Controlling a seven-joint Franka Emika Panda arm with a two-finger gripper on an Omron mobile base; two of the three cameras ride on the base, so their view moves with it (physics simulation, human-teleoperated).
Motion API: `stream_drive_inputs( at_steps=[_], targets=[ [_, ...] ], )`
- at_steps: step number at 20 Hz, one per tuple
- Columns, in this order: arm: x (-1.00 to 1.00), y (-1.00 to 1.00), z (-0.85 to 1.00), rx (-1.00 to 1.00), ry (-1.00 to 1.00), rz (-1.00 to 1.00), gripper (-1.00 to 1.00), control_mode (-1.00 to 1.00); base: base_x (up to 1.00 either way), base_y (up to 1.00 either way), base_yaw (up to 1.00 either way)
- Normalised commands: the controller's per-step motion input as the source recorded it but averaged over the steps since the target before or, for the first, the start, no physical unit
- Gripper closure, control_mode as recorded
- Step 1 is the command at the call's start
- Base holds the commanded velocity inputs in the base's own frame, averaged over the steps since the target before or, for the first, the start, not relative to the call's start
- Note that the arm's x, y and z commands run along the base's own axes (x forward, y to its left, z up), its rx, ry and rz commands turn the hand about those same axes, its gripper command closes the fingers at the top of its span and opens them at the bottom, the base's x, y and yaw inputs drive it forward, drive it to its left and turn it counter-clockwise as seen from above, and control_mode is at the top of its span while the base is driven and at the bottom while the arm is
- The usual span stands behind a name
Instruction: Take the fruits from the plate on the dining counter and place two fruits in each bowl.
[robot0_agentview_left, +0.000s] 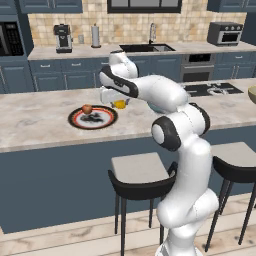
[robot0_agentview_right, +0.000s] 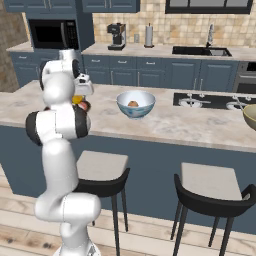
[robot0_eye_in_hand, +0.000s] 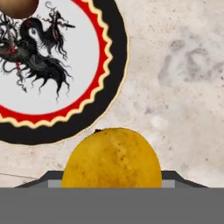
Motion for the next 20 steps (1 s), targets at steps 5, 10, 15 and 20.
stream_drive_inputs(
  at_steps=[5,10,15,20],
  targets=[
    [-0.85,-0.73,0.37,0.04,0.00,0.00,1.00,-1.00,0.00,0.00,0.00],
    [-0.57,-0.46,0.24,0.02,0.00,0.00,1.00,-1.00,0.00,0.00,0.00],
    [-0.40,-0.43,0.20,0.04,0.00,0.00,1.00,-1.00,0.00,0.00,0.00],
    [-0.32,-0.46,0.08,0.03,0.00,-0.01,1.00,-1.00,0.00,0.00,0.00]
  ],
)
